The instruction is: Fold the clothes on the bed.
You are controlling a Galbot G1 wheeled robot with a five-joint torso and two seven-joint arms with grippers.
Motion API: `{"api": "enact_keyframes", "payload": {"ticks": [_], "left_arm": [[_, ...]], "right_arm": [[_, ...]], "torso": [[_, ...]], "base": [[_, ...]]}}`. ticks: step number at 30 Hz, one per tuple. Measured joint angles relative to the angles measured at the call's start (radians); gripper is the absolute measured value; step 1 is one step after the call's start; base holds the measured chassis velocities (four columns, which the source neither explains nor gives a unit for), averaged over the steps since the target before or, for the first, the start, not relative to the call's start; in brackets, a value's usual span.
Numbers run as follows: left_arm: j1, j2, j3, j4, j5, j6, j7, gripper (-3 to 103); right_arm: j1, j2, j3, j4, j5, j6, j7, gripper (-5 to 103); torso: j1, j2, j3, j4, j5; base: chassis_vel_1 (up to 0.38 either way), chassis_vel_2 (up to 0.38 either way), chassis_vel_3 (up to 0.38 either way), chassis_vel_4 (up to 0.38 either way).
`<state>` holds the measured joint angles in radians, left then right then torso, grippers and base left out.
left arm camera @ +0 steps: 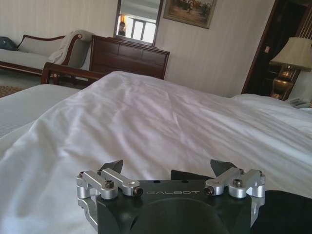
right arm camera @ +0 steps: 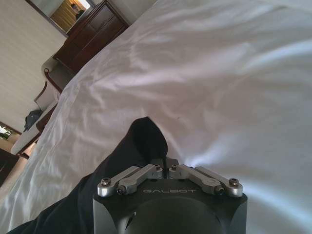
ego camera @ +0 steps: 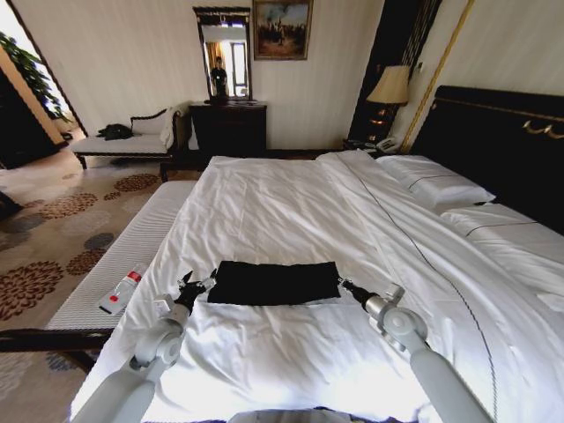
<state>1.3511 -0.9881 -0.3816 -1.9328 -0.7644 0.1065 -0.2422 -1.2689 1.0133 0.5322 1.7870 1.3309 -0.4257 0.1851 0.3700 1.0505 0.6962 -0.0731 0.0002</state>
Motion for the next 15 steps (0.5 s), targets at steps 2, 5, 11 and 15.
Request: {"api": "enact_keyframes", "payload": {"ticks": [2,5,11,15], "left_arm": [[0.001,-0.001,-0.001,-0.001,0.001,0.000,0.000,100],[0.004,-0.007,-0.006,-0.006,0.002,0.000,-0.003,100],[0.006,-0.007,-0.009,-0.011,0.002,0.000,-0.006,100],[0.006,-0.009,-0.010,-0.011,0.003,0.000,-0.006,100]], "right_arm": [[-0.004,-0.006,0.007,0.001,0.005,0.000,0.000,1],[-0.010,-0.025,0.026,-0.001,0.019,0.000,0.001,1],[-0.012,-0.042,0.053,-0.017,0.037,-0.002,0.003,1],[-0.011,-0.054,0.069,-0.036,0.045,-0.003,0.002,1]], "torso": [[0.000,0.000,0.000,0.0000,0.0000],[0.000,0.000,0.000,-0.0001,-0.0001],[0.000,0.000,0.000,-0.0001,-0.0001],[0.000,0.000,0.000,-0.0001,0.0000]], "base": [[0.000,0.000,0.000,0.000],[0.000,0.000,0.000,0.000],[0.000,0.000,0.000,0.000],[0.000,0.000,0.000,0.000]]}}
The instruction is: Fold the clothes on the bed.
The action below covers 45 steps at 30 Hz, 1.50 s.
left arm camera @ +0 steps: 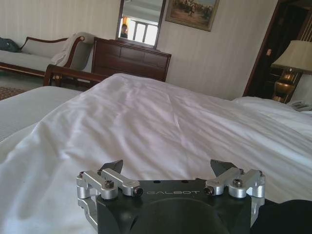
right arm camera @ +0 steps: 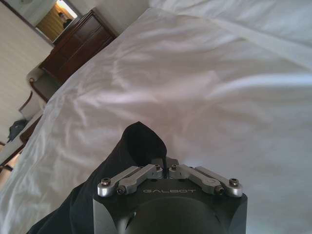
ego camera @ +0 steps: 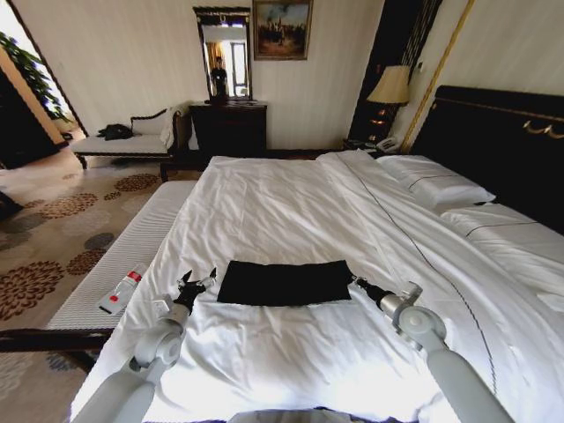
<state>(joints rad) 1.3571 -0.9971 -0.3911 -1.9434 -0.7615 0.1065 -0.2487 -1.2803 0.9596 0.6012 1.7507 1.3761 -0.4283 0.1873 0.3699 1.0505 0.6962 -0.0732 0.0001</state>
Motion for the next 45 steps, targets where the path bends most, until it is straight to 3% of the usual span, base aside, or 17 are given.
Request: {"api": "enact_keyframes", "payload": {"ticks": [26,33,45], "left_arm": [[-0.008,0.005,0.001,0.000,-0.004,-0.001,-0.004,100],[-0.002,0.005,-0.002,0.000,-0.002,-0.001,-0.002,100],[0.041,0.033,-0.050,-0.018,-0.011,-0.002,0.009,100]], "right_arm": [[0.042,-0.055,0.063,-0.165,0.039,0.001,-0.017,1],[0.032,-0.033,0.055,-0.100,0.035,0.001,0.010,1],[0.049,-0.029,0.044,0.101,0.113,-0.027,0.102,1]], "torso": [[0.000,0.000,0.000,0.0000,-0.0001],[0.000,0.000,0.000,-0.0001,-0.0003],[0.000,0.000,0.000,0.0000,-0.0003]], "base": [[0.000,0.000,0.000,0.000],[0.000,0.000,0.000,0.000],[0.000,0.000,0.000,0.000]]}}
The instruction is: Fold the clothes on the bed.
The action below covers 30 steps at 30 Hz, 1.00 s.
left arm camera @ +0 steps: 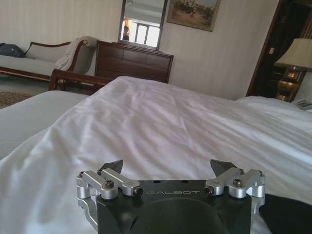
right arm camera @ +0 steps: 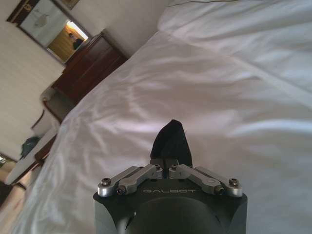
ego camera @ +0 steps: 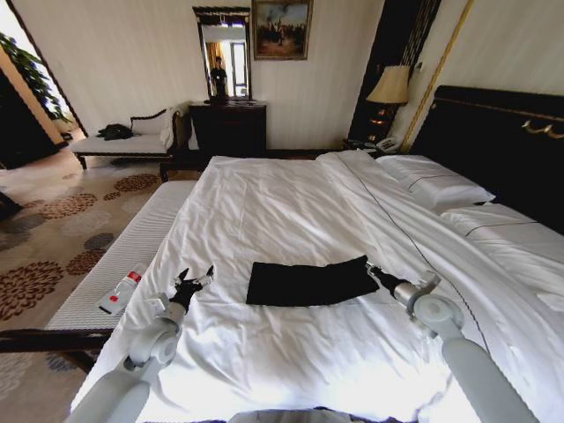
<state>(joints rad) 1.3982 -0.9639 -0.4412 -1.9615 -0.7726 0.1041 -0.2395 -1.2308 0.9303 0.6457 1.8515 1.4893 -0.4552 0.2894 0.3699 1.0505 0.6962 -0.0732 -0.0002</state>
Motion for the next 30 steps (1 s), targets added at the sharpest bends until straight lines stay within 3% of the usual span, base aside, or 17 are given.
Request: {"api": "enact_keyframes", "payload": {"ticks": [13,30], "left_arm": [[0.087,-0.001,-0.080,-0.047,-0.016,-0.009,0.023,100],[0.195,-0.003,-0.161,-0.136,-0.010,-0.010,0.041,100]], "right_arm": [[0.053,0.020,-0.056,0.094,0.031,-0.015,0.093,1],[0.107,0.052,-0.126,0.125,0.057,-0.033,0.137,1]], "torso": [[0.000,0.000,0.000,0.0002,0.0002],[0.000,0.000,0.000,-0.0001,0.0002]], "base": [[0.000,0.000,0.000,0.000],[0.000,0.000,0.000,0.000]]}}
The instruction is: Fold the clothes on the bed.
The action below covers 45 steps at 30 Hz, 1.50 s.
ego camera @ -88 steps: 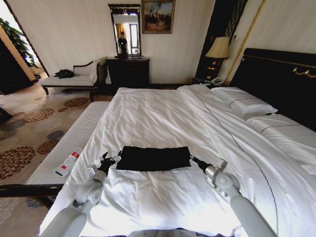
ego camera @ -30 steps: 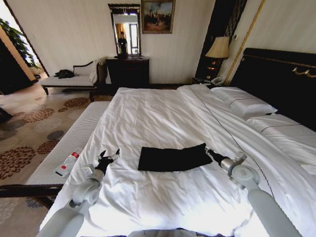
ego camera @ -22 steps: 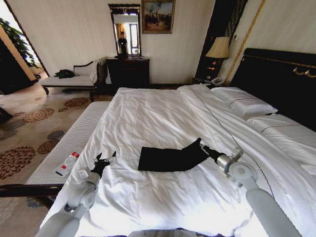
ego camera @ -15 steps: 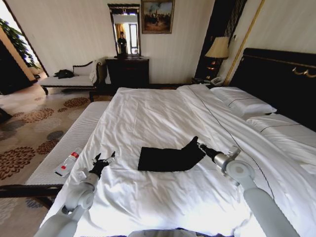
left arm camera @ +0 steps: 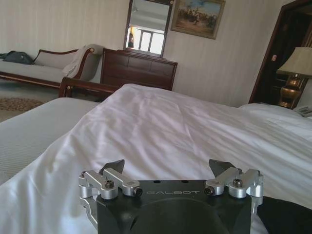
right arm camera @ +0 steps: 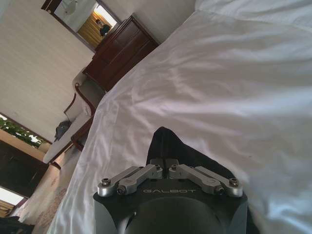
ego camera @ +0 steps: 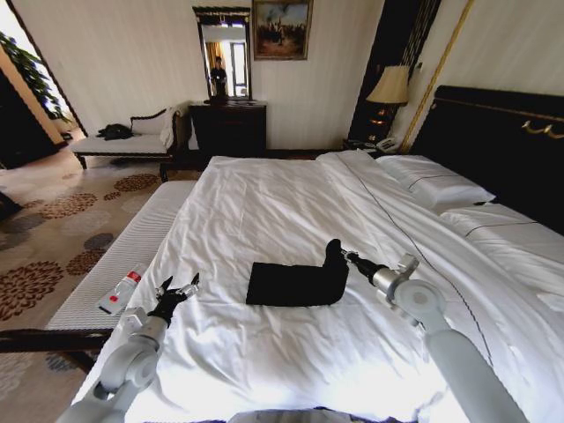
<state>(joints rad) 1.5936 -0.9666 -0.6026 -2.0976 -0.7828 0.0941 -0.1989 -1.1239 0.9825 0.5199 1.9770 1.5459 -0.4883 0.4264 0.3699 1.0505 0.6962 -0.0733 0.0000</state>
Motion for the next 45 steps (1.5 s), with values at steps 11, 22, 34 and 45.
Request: {"api": "enact_keyframes", "payload": {"ticks": [11,22,34,45], "left_arm": [[0.053,-0.018,-0.026,-0.015,0.011,-0.002,0.010,100],[0.035,-0.017,-0.010,-0.020,0.012,0.001,0.002,100],[0.040,-0.016,-0.007,-0.026,0.012,0.004,-0.002,100],[0.015,0.001,0.030,-0.034,0.015,0.017,-0.031,100]], "right_arm": [[0.072,0.028,-0.072,-0.015,0.028,-0.004,0.036,1],[0.095,0.045,-0.099,-0.009,0.040,-0.005,0.059,1],[0.152,0.107,-0.188,-0.005,0.052,-0.005,0.093,1],[0.206,0.204,-0.278,-0.050,0.026,-0.003,0.105,1]], "torso": [[0.000,0.000,0.000,0.0002,-0.0001],[0.000,0.000,0.000,0.0000,-0.0001],[0.000,0.000,0.000,0.0001,-0.0002],[0.000,0.000,0.000,0.0000,-0.0002]], "base": [[0.000,0.000,0.000,0.000],[0.000,0.000,0.000,0.000],[0.000,0.000,0.000,0.000],[0.000,0.000,0.000,0.000]]}}
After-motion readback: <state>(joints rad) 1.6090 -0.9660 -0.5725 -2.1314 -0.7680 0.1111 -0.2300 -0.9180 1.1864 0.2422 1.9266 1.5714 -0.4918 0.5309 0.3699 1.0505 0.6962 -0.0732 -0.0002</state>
